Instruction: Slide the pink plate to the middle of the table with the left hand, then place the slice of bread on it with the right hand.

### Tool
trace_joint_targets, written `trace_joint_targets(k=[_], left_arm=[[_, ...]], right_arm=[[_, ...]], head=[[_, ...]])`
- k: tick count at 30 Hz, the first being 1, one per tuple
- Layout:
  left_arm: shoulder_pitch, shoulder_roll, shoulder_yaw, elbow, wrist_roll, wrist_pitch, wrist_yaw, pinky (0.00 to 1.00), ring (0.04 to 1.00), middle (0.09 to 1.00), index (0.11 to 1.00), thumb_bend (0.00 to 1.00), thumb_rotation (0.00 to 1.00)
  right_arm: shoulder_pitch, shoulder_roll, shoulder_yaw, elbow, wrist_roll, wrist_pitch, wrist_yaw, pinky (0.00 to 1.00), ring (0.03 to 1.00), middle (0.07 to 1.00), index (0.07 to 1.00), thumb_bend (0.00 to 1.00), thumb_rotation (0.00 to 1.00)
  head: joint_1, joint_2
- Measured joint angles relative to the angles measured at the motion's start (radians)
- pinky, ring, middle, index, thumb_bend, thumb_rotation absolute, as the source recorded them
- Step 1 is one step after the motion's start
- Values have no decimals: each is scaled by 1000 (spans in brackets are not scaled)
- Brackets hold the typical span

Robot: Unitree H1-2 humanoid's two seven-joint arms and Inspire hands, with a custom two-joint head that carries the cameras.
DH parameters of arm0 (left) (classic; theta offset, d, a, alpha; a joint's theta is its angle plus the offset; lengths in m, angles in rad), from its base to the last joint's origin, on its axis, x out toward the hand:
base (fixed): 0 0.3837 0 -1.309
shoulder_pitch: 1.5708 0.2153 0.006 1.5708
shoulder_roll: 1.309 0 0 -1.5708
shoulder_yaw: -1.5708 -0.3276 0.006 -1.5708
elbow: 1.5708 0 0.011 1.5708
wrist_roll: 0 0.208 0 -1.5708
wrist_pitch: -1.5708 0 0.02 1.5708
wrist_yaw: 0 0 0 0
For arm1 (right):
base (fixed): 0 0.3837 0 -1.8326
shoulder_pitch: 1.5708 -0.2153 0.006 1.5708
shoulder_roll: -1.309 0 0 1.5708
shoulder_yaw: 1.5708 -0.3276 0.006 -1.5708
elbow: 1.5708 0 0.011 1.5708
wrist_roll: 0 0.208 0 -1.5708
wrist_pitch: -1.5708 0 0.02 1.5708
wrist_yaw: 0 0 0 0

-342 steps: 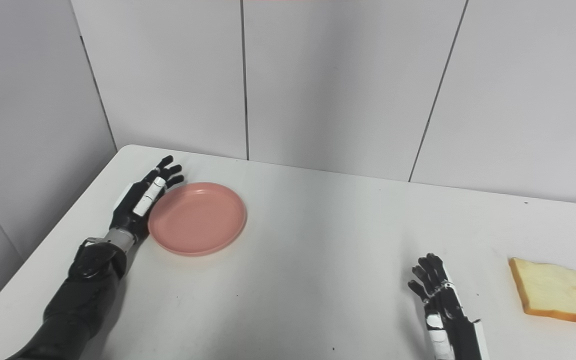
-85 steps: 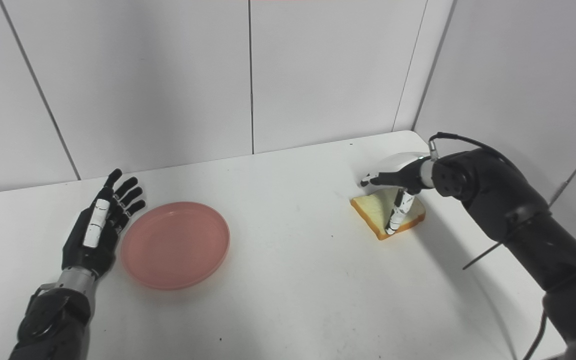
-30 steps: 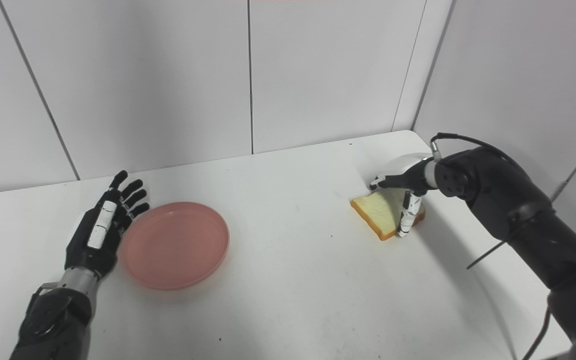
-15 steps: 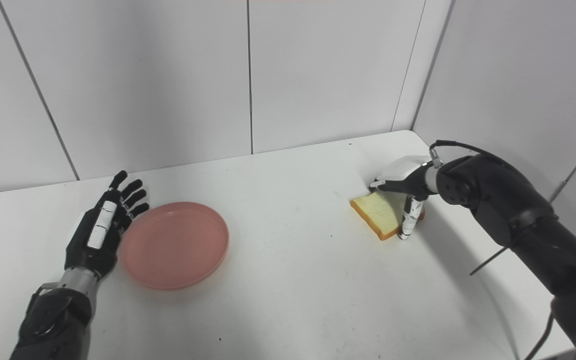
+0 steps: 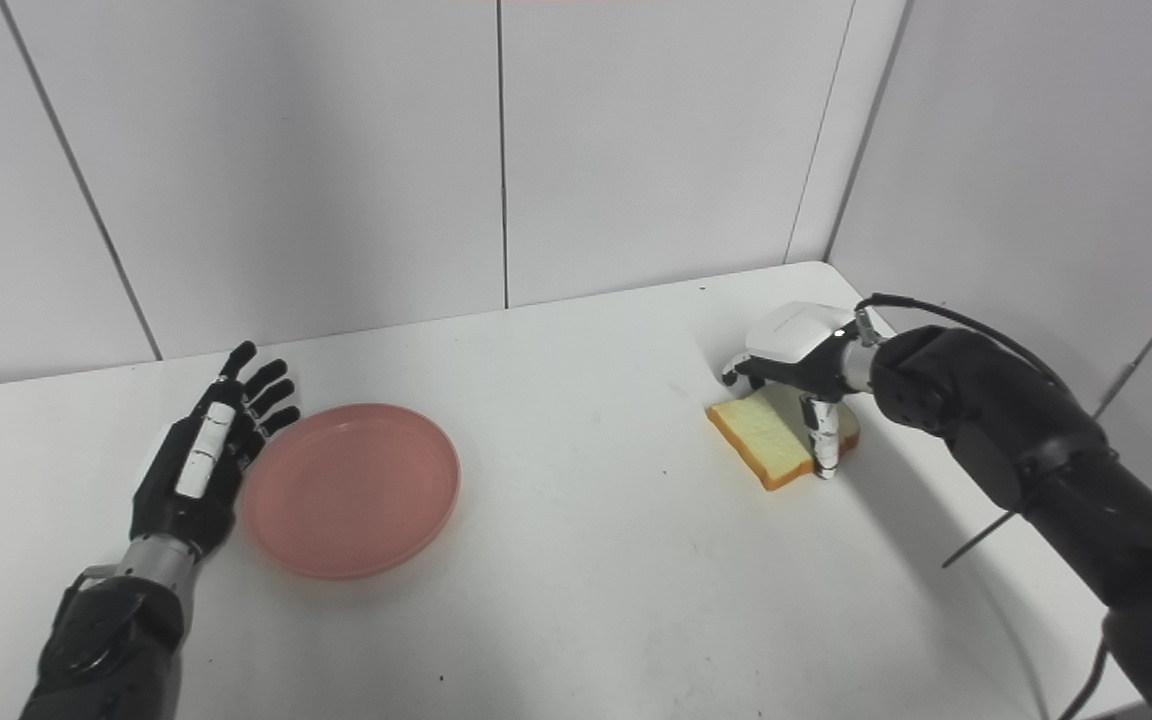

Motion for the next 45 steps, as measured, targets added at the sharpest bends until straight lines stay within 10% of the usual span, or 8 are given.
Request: trace_joint_targets(k=[27, 40, 45], left_arm=[[3, -2, -1, -6, 0, 1, -1, 829, 895, 893, 945, 841, 713], [4, -8, -10, -10, 3, 1, 9, 831, 895, 888, 947, 823, 714], [6, -10, -11, -11, 3, 1, 17, 828, 896, 889, 947, 834, 716]], right_arm=[[32, 2, -37, -103, 84, -9, 53, 472, 502, 600, 804, 865, 74], [-30, 2, -74, -216, 88, -61, 60, 427, 499, 602, 620, 804, 113], [-60, 7, -70, -216, 65, -85, 60, 426, 491, 575, 496, 538, 140]], head=[[12, 3], [34, 2], [43, 2]])
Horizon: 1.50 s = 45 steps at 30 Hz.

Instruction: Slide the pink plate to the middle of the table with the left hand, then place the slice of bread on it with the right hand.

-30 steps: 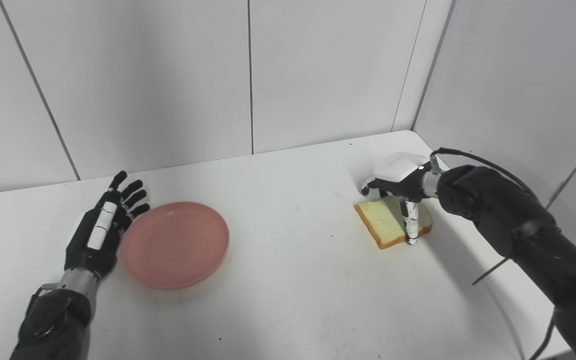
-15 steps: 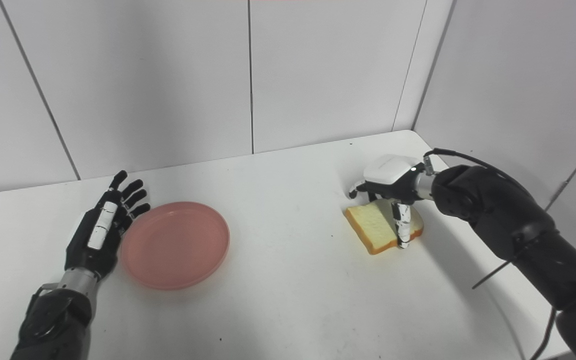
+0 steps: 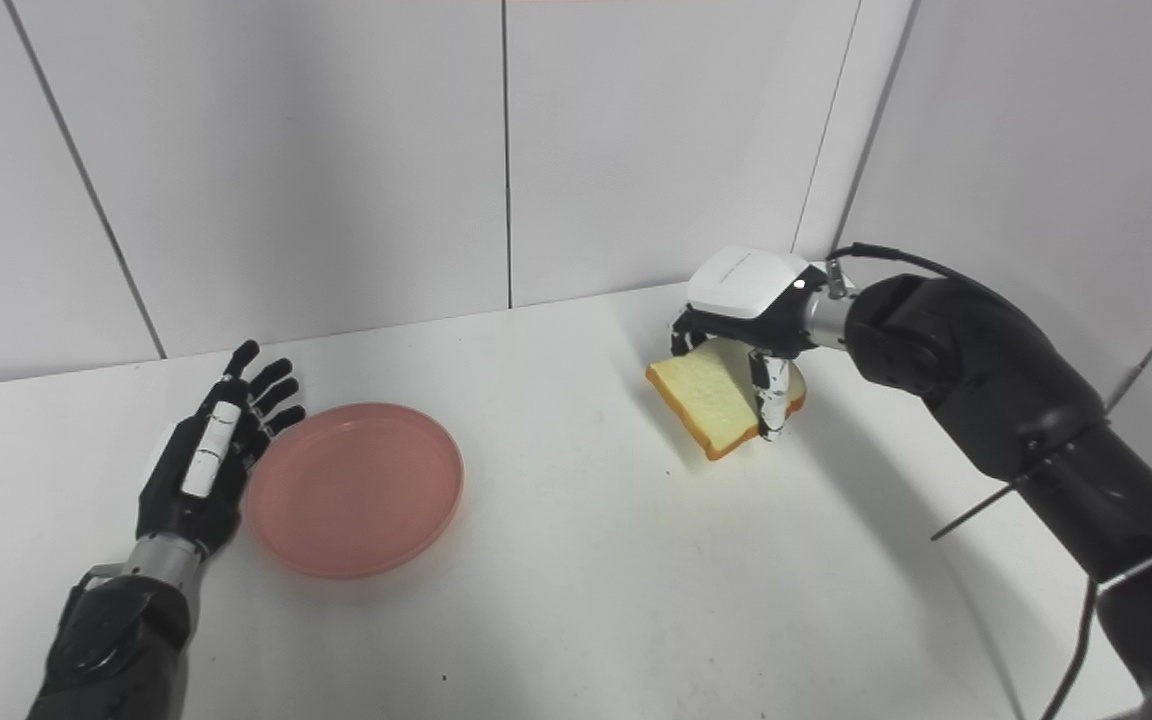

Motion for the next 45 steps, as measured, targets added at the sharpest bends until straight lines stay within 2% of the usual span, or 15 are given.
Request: trace_joint_targets(k=[5, 9, 11, 16, 18, 21, 22, 26, 29, 31, 33, 36, 37, 42, 45], left_arm=[[0, -6, -3, 0, 0, 0, 7, 827, 896, 892, 943, 823, 720], [-1, -17, -11, 1, 1, -1, 19, 828, 891, 888, 938, 850, 722], [-2, -27, -16, 1, 3, -1, 22, 827, 884, 882, 939, 857, 718], [-7, -42, -23, 13, 15, -5, 43, 836, 887, 884, 932, 859, 704], [-14, -51, -23, 25, 18, -7, 53, 841, 890, 885, 931, 857, 703], [-20, -63, -23, 37, 19, -13, 61, 862, 896, 891, 934, 856, 693], [-23, -65, -23, 42, 19, -14, 62, 860, 893, 887, 935, 858, 683], [-40, -77, -22, 75, 19, -40, 72, 859, 892, 885, 937, 839, 681], [-58, -89, -21, 111, 19, -53, 81, 852, 886, 878, 932, 848, 686], [-71, -98, -22, 136, 21, -70, 85, 850, 883, 875, 930, 850, 689], [-84, -103, -23, 163, 25, -90, 93, 831, 868, 865, 927, 833, 695], [-99, -107, -23, 196, 35, -123, 101, 827, 866, 863, 927, 828, 699], [-101, -108, -22, 200, 35, -126, 102, 821, 865, 865, 932, 832, 702], [-114, -108, -22, 226, 44, -132, 122, 807, 860, 863, 935, 836, 713], [-114, -108, -23, 227, 44, -134, 126, 807, 857, 859, 936, 840, 712]], right_arm=[[-31, 12, 9, 3, -28, -1, 16, 478, 531, 592, 489, 526, 142], [-75, 32, 23, 12, -37, -30, 22, 455, 524, 592, 487, 527, 141], [-101, 44, 31, 18, -43, -36, 23, 422, 482, 548, 486, 527, 146], [-162, 103, 64, 34, -49, -52, 29, 388, 446, 502, 474, 530, 13], [-177, 137, 76, 37, -50, -53, 31, 374, 431, 496, 477, 531, 8], [-190, 180, 98, 45, -63, -55, 27, 450, 514, 526, 453, 527, 6], [-194, 194, 104, 48, -68, -58, 25, 452, 502, 519, 456, 528, 6], [-215, 246, 139, 81, -84, -88, -5, 481, 517, 523, 458, 527, 7], [-238, 275, 180, 101, -89, -91, -17, 379, 460, 496, 479, 530, 8], [-253, 287, 208, 104, -88, -92, -24, 369, 433, 497, 473, 531, 7], [-268, 302, 234, 109, -86, -92, -46, 433, 471, 508, 466, 530, 6], [-281, 322, 259, 110, -79, -92, -61, 459, 498, 514, 463, 529, 5], [-284, 327, 269, 111, -79, -92, -62, 433, 473, 503, 469, 531, 5], [-294, 367, 296, 147, -71, -92, -72, 471, 497, 516, 445, 530, 3], [-298, 399, 326, 165, -72, -92, -74, 431, 470, 512, 454, 531, 2]], head=[[25, 2], [60, 5], [80, 6], [153, 5], [180, 2], [215, -3], [242, -5], [298, -6], [350, -9], [357, -9], [399, -8], [416, -9], [432, -14], [451, -20], [459, -23]])
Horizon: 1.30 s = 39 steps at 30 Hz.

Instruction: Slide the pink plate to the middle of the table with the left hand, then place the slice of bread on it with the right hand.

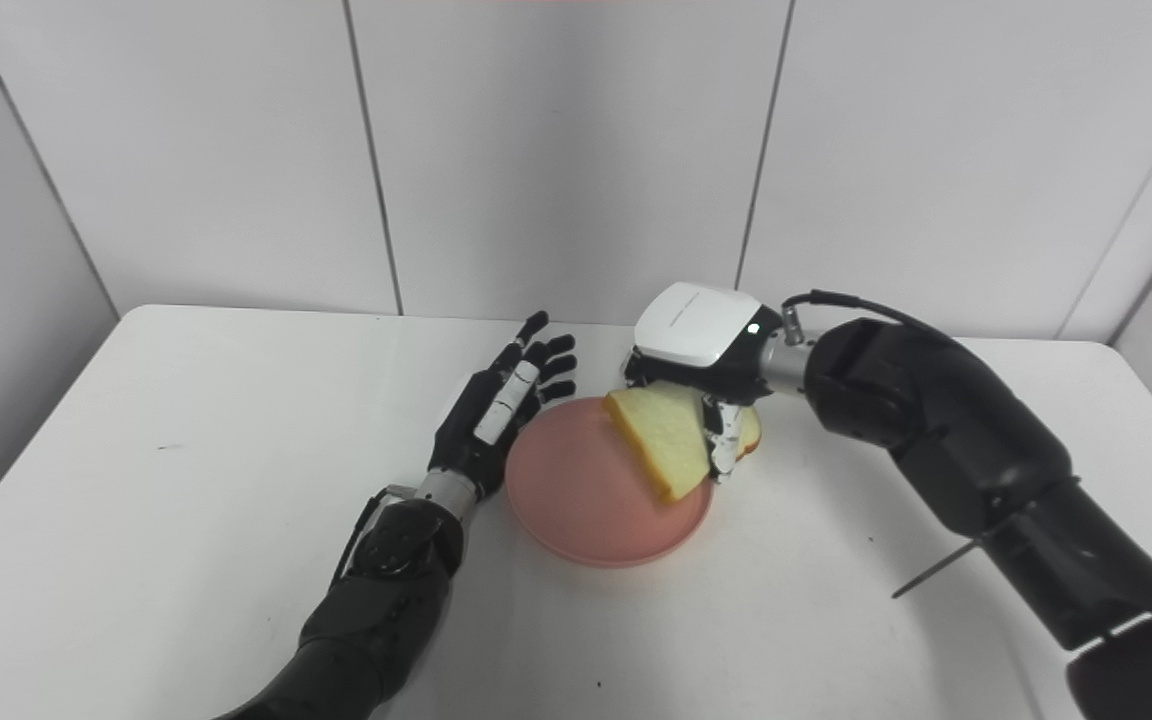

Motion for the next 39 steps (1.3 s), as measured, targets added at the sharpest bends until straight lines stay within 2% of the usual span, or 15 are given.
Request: trace_joint_targets(k=[3, 6, 12, 13, 14, 16, 18, 25, 31, 33, 37, 39], left_arm=[[0, 0, -3, -1, 1, -2, 0, 813, 861, 861, 940, 837, 715], [0, 0, -5, -2, 8, -2, 0, 807, 856, 855, 939, 855, 712], [0, 0, -3, -2, 19, -3, 0, 811, 859, 861, 939, 869, 717], [1, 0, -3, -2, 19, -3, 1, 812, 861, 867, 940, 874, 719], [1, 0, -3, -2, 21, -3, 2, 813, 864, 871, 941, 873, 721], [1, 0, -3, -2, 22, -3, 2, 814, 869, 880, 941, 872, 720], [3, 0, -3, -8, 21, -3, 2, 824, 874, 883, 940, 869, 718], [16, 2, 1, -30, 17, -3, -3, 835, 884, 901, 944, 874, 715], [18, 4, -3, -34, 19, -3, -3, 834, 899, 905, 948, 857, 726], [18, 4, -4, -34, 20, -3, -3, 825, 907, 907, 948, 858, 728], [18, 4, -5, -34, 21, -3, -5, 818, 893, 890, 949, 853, 720], [19, 4, -4, -36, 21, -3, -5, 828, 907, 910, 951, 849, 713]], right_arm=[[-1, 31, 29, 15, -17, 0, -16, 428, 469, 512, 455, 531, 1], [-3, 50, 31, 32, -19, 0, -21, 478, 541, 526, 449, 528, 3], [-6, 58, 30, 46, -41, 0, -21, 436, 472, 507, 468, 530, 4], [-6, 60, 31, 49, -44, 0, -21, 447, 488, 523, 540, 599, 23], [-6, 63, 31, 55, -47, 0, -22, 457, 497, 593, 690, 789, 74], [-6, 75, 32, 79, -56, 0, -23, 464, 511, 623, 736, 849, 89], [-5, 89, 38, 97, -68, 0, -26, 430, 507, 644, 768, 877, 82], [-10, 118, 38, 148, -75, 0, -46, 432, 540, 673, 785, 892, 80], [-13, 119, 45, 154, -73, 0, -52, 473, 583, 673, 740, 915, 123], [-14, 119, 47, 155, -73, 0, -56, 526, 635, 701, 750, 950, 185], [-13, 119, 46, 154, -73, 0, -49, 603, 704, 746, 761, 976, 220], [-14, 119, 43, 150, -73, 0, -30, 643, 747, 780, 768, 997, 227]], head=[[2, -2], [2, -3], [0, -5], [-1, -8], [-3, -8], [-3, -8], [-6, -5], [-11, -3], [-17, -6], [-18, -6], [-17, -9], [-21, -11]])
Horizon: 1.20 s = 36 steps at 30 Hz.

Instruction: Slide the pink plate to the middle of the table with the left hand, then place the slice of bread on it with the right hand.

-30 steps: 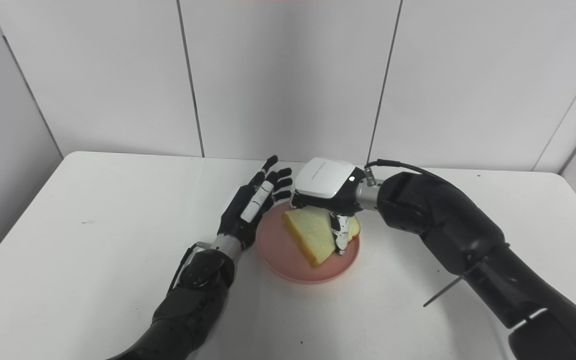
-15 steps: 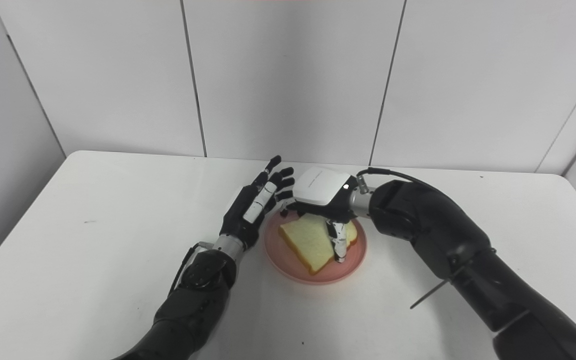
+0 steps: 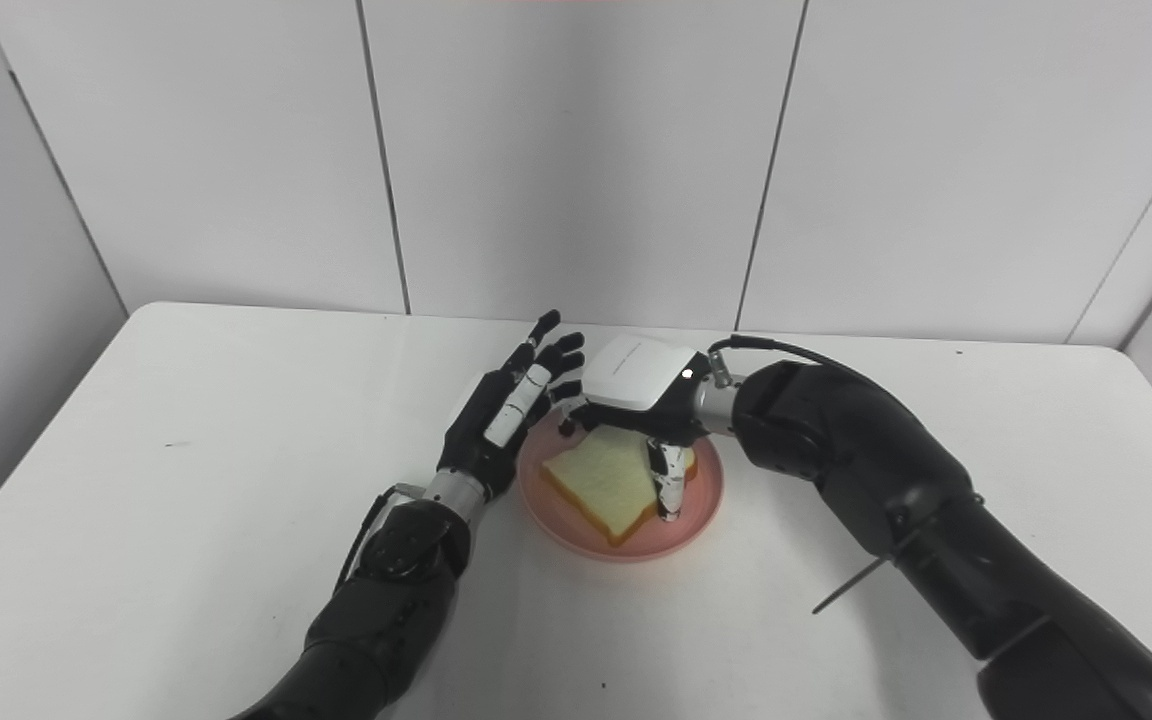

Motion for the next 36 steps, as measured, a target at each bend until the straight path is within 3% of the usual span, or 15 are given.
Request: trace_joint_targets(k=[7, 10, 16, 23, 29, 33, 36], left_arm=[[12, 1, 2, -23, -4, 0, -4, 834, 888, 898, 948, 840, 705], [13, 2, 2, -25, -4, 0, -5, 846, 874, 884, 948, 856, 706], [13, 2, 2, -25, -4, 0, -4, 837, 867, 869, 944, 861, 710], [13, 2, 2, -25, -4, 0, -4, 829, 858, 852, 941, 848, 700], [13, 2, 2, -24, -4, -1, -4, 832, 863, 849, 931, 840, 690], [13, 2, 5, -24, -5, -1, -8, 839, 878, 873, 931, 846, 705], [15, 3, 6, -26, -5, -1, -11, 829, 875, 872, 934, 850, 720]], right_arm=[[1, -4, -6, -49, 0, 0, 53, 653, 793, 810, 748, 1000, 270], [2, -12, -15, -86, 6, 0, 90, 701, 818, 819, 752, 1000, 304], [3, -45, -58, -179, 51, 1, 177, 782, 829, 820, 770, 1000, 368], [3, -94, -114, -272, 136, 1, 252, 787, 850, 834, 777, 1000, 412], [16, -132, -150, -289, 164, 1, 279, 794, 846, 841, 780, 1000, 426], [68, -137, -217, -289, 234, 19, 280, 761, 833, 827, 770, 1000, 403], [125, -107, -313, -238, 328, 74, 240, 751, 847, 837, 781, 995, 463]], head=[[-8, -3], [-12, -5], [-15, -5], [-25, -9], [-29, -11], [-35, -15], [-35, -18]])
